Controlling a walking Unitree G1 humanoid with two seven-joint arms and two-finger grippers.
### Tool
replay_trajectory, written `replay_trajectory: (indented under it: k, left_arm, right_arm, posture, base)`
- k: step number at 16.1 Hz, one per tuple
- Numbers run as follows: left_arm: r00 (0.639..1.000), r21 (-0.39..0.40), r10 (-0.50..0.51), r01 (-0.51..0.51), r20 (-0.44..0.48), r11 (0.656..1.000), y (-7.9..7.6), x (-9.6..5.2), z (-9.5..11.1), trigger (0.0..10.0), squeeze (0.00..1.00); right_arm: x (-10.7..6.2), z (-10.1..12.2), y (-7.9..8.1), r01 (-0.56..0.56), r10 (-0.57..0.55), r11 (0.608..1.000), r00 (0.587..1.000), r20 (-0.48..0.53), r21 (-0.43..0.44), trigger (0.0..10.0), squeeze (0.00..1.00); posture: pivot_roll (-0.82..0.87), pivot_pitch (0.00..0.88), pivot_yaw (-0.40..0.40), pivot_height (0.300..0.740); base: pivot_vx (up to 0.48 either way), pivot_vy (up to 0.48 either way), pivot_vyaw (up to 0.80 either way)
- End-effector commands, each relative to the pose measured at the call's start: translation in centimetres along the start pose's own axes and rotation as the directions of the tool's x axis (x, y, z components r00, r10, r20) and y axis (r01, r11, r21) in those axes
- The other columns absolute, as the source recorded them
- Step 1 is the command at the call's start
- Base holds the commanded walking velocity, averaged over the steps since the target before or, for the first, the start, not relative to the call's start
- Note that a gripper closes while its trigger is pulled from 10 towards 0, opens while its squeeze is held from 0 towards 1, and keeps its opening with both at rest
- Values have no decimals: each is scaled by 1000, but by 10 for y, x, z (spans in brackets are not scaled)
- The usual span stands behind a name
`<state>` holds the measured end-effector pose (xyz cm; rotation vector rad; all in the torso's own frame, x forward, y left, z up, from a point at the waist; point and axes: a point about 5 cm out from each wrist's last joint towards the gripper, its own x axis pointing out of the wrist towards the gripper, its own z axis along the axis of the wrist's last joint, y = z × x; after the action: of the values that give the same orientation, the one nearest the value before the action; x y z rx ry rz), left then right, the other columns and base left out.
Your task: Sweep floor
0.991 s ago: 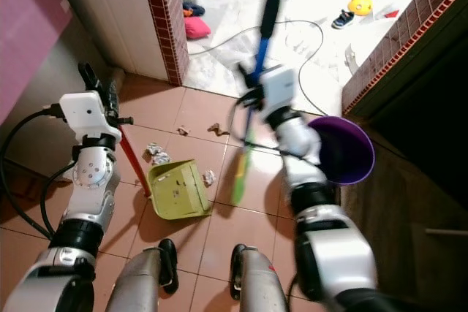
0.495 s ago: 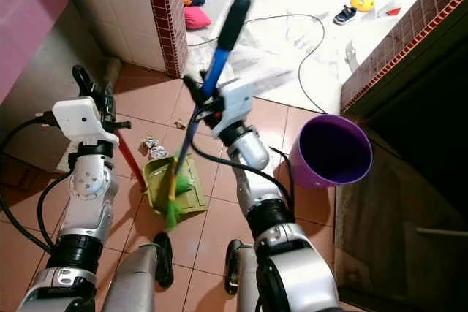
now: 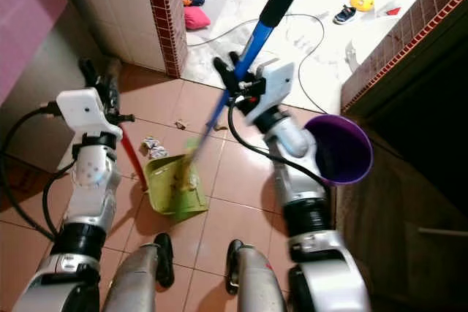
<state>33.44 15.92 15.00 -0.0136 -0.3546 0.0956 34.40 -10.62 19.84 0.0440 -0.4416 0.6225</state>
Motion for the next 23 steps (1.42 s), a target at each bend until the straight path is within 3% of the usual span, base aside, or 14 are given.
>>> replay_trajectory:
  k: [1, 5, 7, 12, 16, 19, 23]
  left_arm:
    - [986, -167, -39, 12, -163, 986, -23, -17, -29, 10000, 0]
    - [983, -149, -31, 4, -178, 989, -18, -15, -36, 10000, 0]
    - [981, -157, -45, 15, -188, 988, -18, -15, -40, 10000, 0]
    - [981, -191, -51, 15, -185, 981, -24, -16, -39, 10000, 0]
    - [986, -215, -59, 25, -157, 976, -30, -23, -29, 10000, 0]
    - [988, -222, -58, 26, -140, 975, -29, -32, -19, 10000, 0]
    - [988, -212, -47, 15, -145, 977, -22, -44, -11, 10000, 0]
  right_arm:
    - [-4, 22, -13, 42, -31, 988, 997, 76, -146, 10000, 0]
    - [-22, 37, -44, 135, -125, 961, 990, 58, -241, 10000, 0]
    - [-29, 30, -49, 160, -157, 959, 987, 33, -232, 10000, 0]
    - [-19, 3, -27, 127, -127, 983, 992, 3, -132, 10000, 0]
    - [-11, -13, -12, 51, -55, 990, 998, -29, -131, 10000, 0]
    - [-9, -25, -11, 25, -34, 988, 998, -58, -150, 10000, 0]
    - [-6, -47, 5, -14, -3, 992, 991, -137, -122, 10000, 0]
  posture:
    - [-119, 231, -109, 740]
    - [-161, 186, -103, 740]
    - [-168, 182, -105, 740]
    - [-136, 230, -106, 740]
    - [-70, 312, -116, 740]
    - [-29, 365, -120, 740]
    - [4, 398, -125, 740]
  base:
    - [0, 0, 0]
    - [0, 0, 0]
    - [0, 0, 0]
    - [0, 0, 0]
    - [0, 0, 0]
    - [0, 0, 0]
    - [0, 0, 0]
